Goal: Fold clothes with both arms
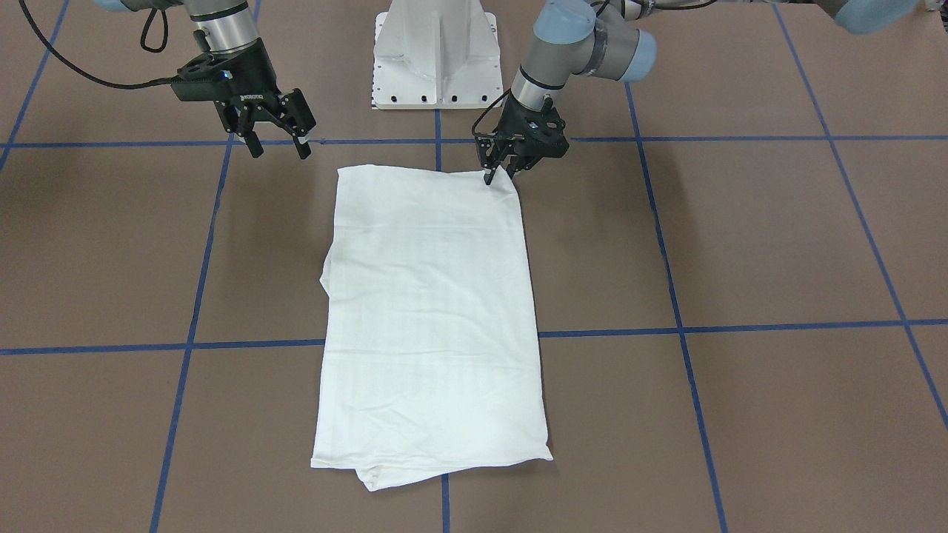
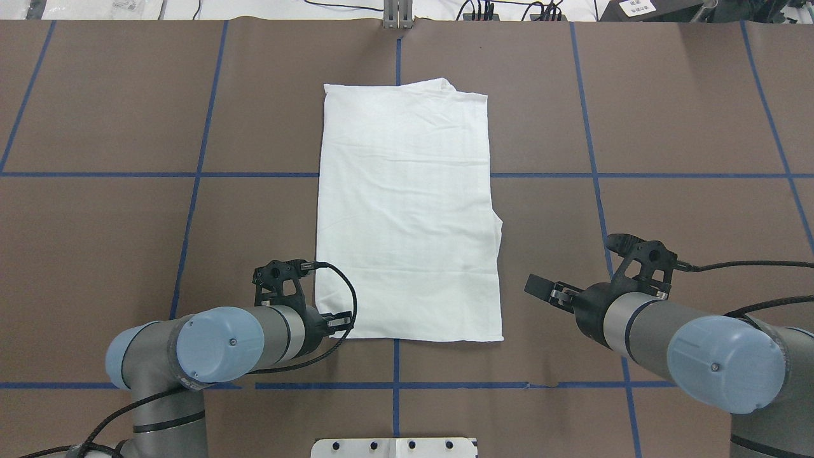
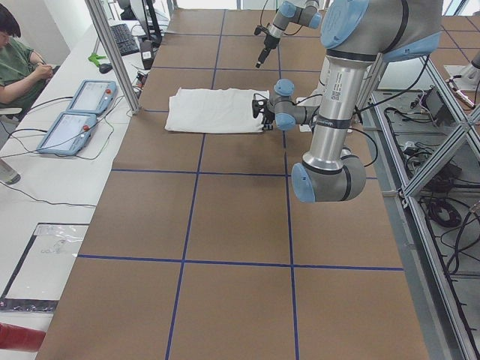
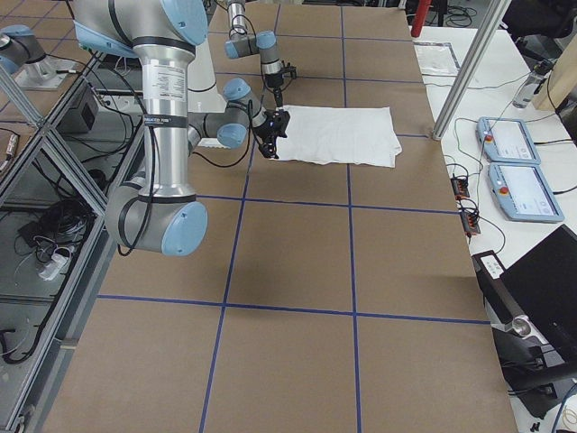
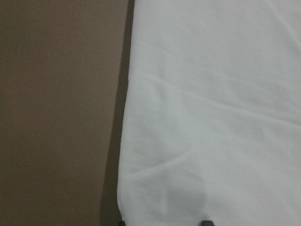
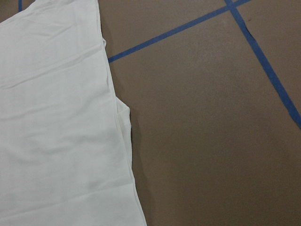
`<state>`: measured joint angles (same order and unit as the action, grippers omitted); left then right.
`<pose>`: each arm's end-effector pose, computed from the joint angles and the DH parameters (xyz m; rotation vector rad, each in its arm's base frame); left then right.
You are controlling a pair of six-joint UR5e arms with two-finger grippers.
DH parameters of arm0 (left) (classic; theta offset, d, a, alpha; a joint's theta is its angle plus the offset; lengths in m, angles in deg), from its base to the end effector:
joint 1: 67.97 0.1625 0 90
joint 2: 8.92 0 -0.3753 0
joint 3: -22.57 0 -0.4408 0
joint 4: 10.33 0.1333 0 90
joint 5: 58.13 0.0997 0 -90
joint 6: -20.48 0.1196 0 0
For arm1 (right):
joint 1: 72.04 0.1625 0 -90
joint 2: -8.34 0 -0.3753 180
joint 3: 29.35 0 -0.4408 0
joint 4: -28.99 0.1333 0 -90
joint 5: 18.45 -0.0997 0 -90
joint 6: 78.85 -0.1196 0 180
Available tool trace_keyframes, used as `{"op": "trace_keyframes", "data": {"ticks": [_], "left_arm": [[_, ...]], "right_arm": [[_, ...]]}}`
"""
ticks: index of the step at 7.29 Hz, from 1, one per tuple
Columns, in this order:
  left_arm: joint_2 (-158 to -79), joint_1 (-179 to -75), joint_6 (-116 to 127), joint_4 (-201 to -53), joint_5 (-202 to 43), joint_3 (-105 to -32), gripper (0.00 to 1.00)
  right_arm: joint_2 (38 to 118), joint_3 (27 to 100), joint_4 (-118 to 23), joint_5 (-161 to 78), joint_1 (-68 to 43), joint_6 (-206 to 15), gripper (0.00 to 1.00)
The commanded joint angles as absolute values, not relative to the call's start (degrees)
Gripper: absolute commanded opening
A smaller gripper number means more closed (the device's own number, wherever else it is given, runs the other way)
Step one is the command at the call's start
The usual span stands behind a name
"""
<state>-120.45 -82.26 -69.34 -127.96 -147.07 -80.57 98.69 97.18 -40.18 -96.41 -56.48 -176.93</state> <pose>0.5988 -0.2924 0.2282 0.1538 1.0793 -0.2315 -0.4449 -0.2882 0.2576 0.2594 -0.9866 0.4811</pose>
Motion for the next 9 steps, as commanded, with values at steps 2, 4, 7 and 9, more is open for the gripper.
{"op": "trace_keyframes", "data": {"ticks": [2,4,7,9], "left_arm": [[-120.45,-82.56,-68.82,-127.93,-147.08,-81.14,0.0],[-120.45,-82.56,-68.82,-127.93,-147.08,-81.49,0.0],[-120.45,-82.65,-68.82,-127.93,-147.08,-81.67,0.0],[-120.45,-82.65,-68.82,-127.93,-147.08,-81.93,0.0]], "right_arm": [[98.69,97.21,-40.18,-96.5,-57.61,-177.54,1.0],[95.47,94.86,-42.1,-95.88,-59.81,-187.26,0.99],[76.76,84.95,-58.97,-94.74,-62.89,-198.69,0.99],[75.76,82.01,-59.08,-94.74,-63.6,-202.85,0.95]]}}
